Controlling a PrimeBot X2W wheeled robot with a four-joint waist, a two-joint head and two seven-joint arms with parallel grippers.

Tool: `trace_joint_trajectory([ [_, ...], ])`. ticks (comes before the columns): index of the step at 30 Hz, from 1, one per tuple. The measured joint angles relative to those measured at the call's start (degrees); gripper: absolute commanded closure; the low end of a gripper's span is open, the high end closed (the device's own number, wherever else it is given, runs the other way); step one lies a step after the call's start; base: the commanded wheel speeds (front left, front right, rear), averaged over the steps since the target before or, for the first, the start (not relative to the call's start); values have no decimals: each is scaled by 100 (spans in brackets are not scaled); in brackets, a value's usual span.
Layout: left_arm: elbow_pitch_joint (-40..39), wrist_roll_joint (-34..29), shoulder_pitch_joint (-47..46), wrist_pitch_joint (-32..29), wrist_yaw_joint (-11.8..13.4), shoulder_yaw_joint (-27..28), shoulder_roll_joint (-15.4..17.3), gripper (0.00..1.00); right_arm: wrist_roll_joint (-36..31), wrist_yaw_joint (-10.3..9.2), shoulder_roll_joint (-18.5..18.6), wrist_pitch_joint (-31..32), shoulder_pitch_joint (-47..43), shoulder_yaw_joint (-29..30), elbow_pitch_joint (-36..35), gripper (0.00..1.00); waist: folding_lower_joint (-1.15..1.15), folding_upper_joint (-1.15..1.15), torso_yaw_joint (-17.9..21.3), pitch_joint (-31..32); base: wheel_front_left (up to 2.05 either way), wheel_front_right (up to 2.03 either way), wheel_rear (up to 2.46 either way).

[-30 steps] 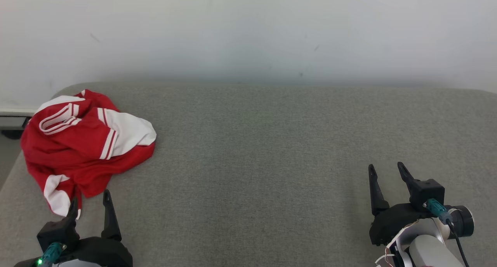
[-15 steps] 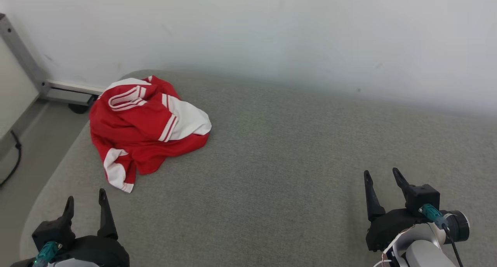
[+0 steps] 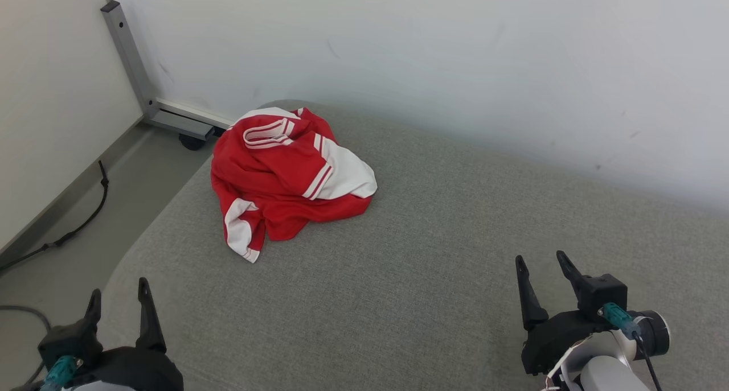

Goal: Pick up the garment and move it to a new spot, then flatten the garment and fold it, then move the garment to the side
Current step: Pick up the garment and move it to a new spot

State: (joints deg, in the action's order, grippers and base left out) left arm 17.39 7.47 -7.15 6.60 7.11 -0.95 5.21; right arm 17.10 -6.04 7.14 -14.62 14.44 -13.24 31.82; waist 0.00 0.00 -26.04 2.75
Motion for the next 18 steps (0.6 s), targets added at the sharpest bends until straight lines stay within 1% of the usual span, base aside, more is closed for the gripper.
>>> trace_joint_trajectory([
  [5, -97, 3, 190, -22, 0, 58, 25, 0, -1, 48, -64, -1, 3, -86, 33, 0, 0, 0, -99, 55, 0, 0, 0],
  [11, -185, 105, 238, -101, -20, 121, 40, 0, -7, 51, -84, 0, 7, -164, 68, 0, 0, 0, -3, 14, 0, 0, 0],
  [15, -165, 218, 23, -256, -337, 48, 114, 0, -11, 57, -66, 1, 12, -179, 52, 0, 0, 0, 82, -77, 0, 0, 0],
  [18, -104, 477, -631, -436, -634, 38, 259, 0, -31, 60, -16, 7, 20, -185, 7, 0, 0, 0, 150, -174, 0, 0, 0],
])
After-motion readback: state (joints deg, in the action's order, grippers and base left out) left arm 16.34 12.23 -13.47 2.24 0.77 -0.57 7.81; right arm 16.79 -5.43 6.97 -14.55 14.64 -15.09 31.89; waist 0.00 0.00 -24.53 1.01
